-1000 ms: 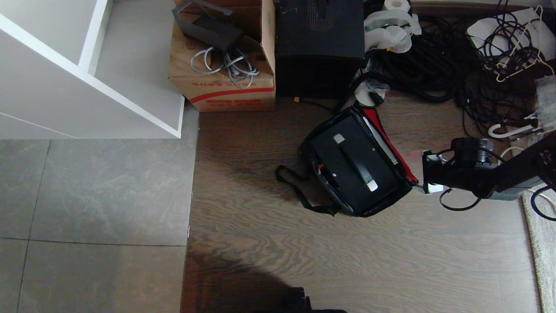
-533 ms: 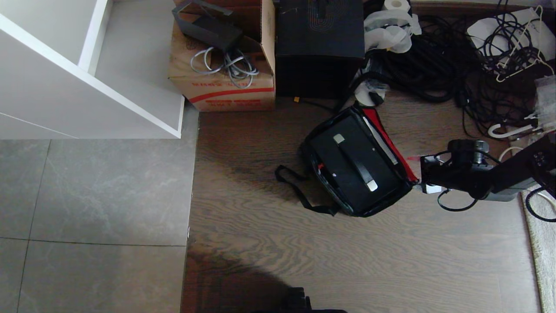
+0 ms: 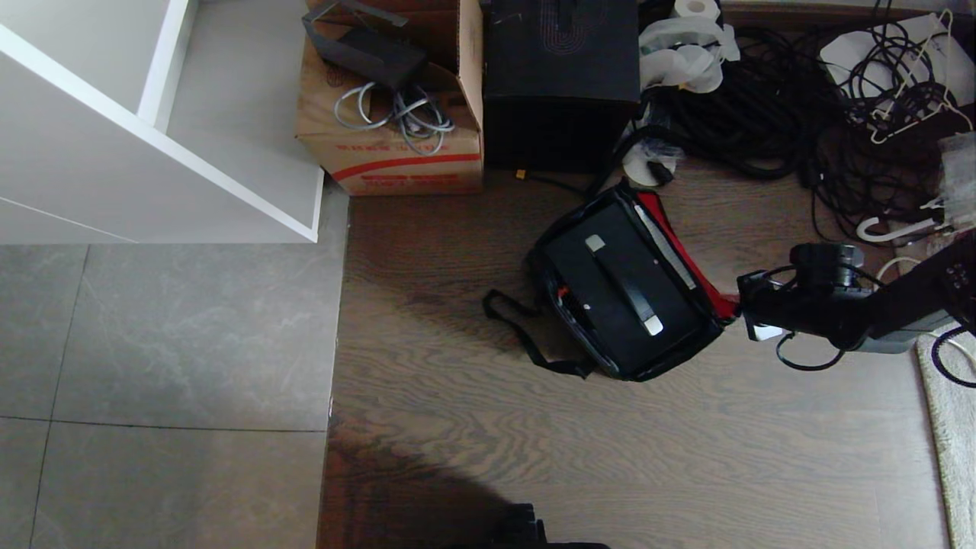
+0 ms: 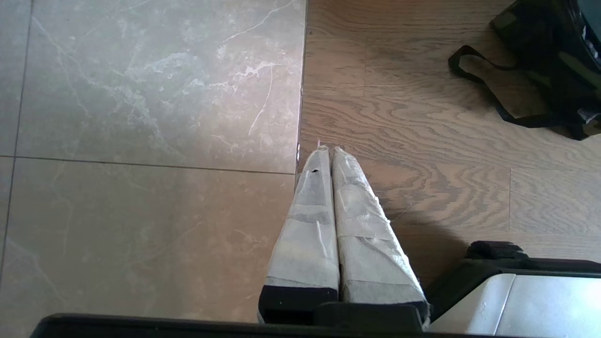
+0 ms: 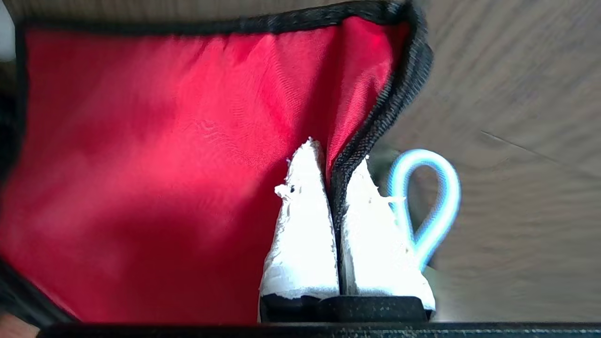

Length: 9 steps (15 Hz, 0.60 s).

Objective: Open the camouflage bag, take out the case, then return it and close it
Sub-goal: Close the top of the storage box

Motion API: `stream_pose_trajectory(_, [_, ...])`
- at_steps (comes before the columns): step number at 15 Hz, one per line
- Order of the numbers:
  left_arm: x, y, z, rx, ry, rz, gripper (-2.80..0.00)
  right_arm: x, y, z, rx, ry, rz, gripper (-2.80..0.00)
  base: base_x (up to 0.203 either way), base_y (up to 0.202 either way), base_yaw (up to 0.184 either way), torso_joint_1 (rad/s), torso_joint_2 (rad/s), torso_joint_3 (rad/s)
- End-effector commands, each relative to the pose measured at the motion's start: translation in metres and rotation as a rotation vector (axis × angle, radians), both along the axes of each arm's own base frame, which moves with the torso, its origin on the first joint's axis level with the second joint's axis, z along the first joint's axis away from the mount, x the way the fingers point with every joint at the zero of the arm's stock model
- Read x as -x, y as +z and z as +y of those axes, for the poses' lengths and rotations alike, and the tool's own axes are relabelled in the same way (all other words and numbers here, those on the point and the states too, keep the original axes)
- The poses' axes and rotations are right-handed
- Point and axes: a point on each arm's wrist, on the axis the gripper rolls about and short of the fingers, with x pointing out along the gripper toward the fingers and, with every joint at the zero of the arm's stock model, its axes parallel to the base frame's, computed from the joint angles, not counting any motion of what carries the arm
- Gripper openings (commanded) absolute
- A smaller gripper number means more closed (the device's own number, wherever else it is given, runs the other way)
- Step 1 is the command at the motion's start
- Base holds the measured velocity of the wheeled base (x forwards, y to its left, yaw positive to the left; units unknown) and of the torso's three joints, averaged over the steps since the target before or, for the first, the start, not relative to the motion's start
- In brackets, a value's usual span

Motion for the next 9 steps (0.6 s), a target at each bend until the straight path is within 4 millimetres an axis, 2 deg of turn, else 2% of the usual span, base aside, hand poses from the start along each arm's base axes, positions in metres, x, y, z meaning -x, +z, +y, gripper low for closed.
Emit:
stream_pose_trajectory(1, [0.0, 0.0, 0.0, 0.0, 0.0, 0.0, -2.8, 0.012, 0.009, 0.004, 0.07, 0.04, -0.005, -2.8, 0.0, 0.0, 0.0, 0.0, 0.0, 0.0])
stream_pose_trajectory(5, [0.0, 0.0, 0.0, 0.0, 0.0, -0.001, -2.8, 0.029, 0.029, 0.018, 0.17, 0.101, -0.05, -2.8, 0.0, 0.0, 0.0, 0.0, 0.0, 0.0])
stream_pose_trajectory(9, [0.0, 0.0, 0.0, 0.0, 0.0, -0.001, -2.8, 0.049, 0.03, 0.039, 0.245, 0.155, -0.149, -2.8, 0.0, 0.0, 0.0, 0.0, 0.0, 0.0])
